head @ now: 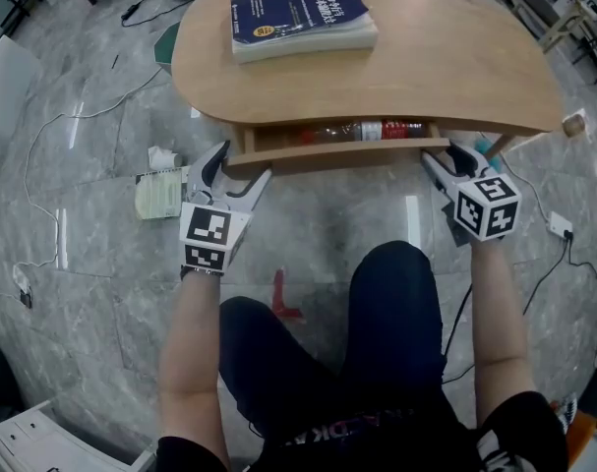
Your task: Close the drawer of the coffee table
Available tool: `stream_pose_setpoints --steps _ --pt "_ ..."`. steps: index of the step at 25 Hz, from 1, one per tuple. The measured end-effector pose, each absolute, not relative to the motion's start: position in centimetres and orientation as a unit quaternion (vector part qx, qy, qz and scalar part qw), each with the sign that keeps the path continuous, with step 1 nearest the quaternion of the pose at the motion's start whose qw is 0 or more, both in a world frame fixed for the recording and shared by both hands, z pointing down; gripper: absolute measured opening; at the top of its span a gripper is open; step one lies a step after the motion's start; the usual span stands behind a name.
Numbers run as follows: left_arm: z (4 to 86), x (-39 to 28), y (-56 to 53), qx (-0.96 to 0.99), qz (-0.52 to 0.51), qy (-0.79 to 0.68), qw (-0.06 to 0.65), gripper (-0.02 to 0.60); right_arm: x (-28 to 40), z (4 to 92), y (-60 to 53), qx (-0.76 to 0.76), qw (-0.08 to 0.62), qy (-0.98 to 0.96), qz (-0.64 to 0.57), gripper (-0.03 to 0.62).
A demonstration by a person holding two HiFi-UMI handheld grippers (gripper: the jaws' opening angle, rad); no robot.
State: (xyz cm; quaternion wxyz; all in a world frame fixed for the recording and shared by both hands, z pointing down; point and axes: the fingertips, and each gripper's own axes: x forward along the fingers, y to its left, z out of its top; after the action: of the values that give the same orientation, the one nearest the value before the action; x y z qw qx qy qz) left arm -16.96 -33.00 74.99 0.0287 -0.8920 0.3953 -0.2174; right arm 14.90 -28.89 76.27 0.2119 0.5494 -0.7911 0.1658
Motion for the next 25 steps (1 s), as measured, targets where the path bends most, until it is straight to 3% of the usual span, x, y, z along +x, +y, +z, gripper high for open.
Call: stream_pose_setpoints --steps 10,21,25 --pt "75.3 -17.8 -35.8 -0.850 -0.191 0.491 -0.009 0.379 15.4 76.4 -31.5 0.627 0.170 -0.742 0.166 0.218" --pt "75.9 -18.3 -37.7 -0.802 -0.171 0.569 -0.056 0.367 15.5 76.7 -33.3 0.701 0.104 -0.678 0.194 0.210" --pt "75.8 -18.3 -38.0 -0.785 -0.159 0.594 -0.065 0.367 14.9 76.8 -33.9 0.713 0.053 -0.662 0.225 0.163"
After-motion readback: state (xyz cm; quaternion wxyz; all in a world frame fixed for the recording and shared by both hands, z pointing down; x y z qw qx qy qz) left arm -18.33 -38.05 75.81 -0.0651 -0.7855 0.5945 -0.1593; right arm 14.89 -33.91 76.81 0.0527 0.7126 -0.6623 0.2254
